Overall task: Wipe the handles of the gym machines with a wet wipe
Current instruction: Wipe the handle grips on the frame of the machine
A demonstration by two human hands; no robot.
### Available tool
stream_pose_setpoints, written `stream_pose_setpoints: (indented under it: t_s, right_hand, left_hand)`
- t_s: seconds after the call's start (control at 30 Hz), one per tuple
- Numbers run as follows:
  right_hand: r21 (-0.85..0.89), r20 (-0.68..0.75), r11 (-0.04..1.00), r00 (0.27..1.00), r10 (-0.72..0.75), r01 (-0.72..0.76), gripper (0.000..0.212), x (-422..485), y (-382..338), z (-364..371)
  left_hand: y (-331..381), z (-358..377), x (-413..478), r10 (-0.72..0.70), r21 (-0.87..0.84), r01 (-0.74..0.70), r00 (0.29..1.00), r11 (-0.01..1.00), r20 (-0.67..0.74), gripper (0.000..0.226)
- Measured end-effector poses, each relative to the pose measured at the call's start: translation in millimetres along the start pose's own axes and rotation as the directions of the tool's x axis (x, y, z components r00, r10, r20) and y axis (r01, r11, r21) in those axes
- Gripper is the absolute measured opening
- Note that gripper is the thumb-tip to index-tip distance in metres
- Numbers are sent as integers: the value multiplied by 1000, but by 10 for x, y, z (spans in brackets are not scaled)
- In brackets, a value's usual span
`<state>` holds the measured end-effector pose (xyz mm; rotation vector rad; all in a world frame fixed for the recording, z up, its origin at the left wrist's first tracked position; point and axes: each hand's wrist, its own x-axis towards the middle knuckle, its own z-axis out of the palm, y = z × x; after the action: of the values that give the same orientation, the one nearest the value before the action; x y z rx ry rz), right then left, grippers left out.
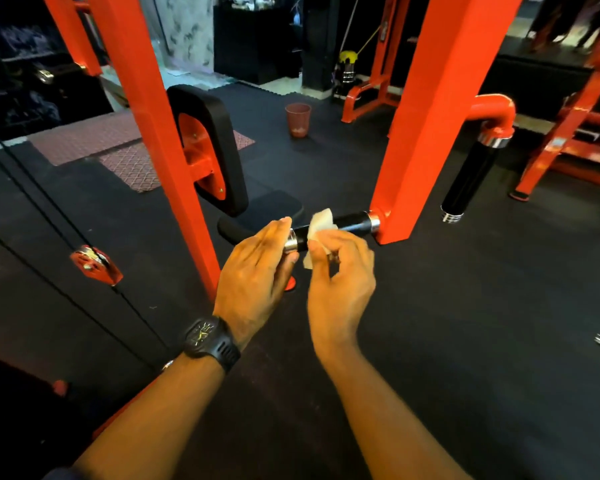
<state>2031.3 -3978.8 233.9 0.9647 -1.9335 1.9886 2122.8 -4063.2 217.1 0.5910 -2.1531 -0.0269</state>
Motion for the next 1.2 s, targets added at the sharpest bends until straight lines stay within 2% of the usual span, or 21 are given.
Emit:
stream_pose_setpoints:
  t_s: [0.07,0.13,0.27,0.37,0.43,0.53,0.67,0.83,0.93,0.97,1.07,1.1,1.2]
  right_hand:
    - [96,-116,987,984,137,-126,16,-10,-34,56]
    - [273,-202,921,920,336,-276,11,-6,-24,109]
    - [374,-114,827,865,489,-419,13,-122,-150,271]
    - [552,-163,700,765,623,-453,9,78,-43,242]
    - [621,-145,616,701,698,-485,10,108,-80,241]
    - [649,-26,520,668,744,-554,9,-54,-236,277]
    - [733,-85,476,628,773,-487,12,67,-176,245]
    - [743,150,286,568,809,-604,13,-95,-326,279]
    - [810,91,241,521,848,-534,14,56,-267,242]
    - [817,112,208,500,859,-539,14,60,-285,256]
    - [788,293,44,436,851,-615,15,-56,-397,299]
    - [785,317,23,435,843,-619,15,-53,-390,305]
    - [823,265,41,447,855,-566,28,62,-273,293]
  left_hand:
    - [-34,1,-12,8,-47,-7,1000,999,2,47]
    - [-38,19,-12,23,-87,-23,1000,996,-1,47]
    - [-63,51,-12,33,-153,-37,999,988,-31,44]
    - [-68,51,-4,49,-180,-55,998,982,-38,43]
    - [-75,60,8,62,-184,-70,997,980,-48,42]
    - [-115,78,4,69,-189,-79,996,979,-62,41]
    - [-116,71,3,103,-171,-113,993,979,-65,41]
    - [-160,85,-3,94,-180,-109,992,978,-89,41]
    - [-155,76,2,117,-170,-131,989,977,-88,40]
    - [-155,83,8,122,-169,-135,989,976,-87,39]
    - [-161,113,10,105,-186,-122,989,975,-103,37]
    - [-161,115,12,105,-189,-124,989,974,-105,37]
    - [-152,108,13,122,-187,-138,988,973,-97,38]
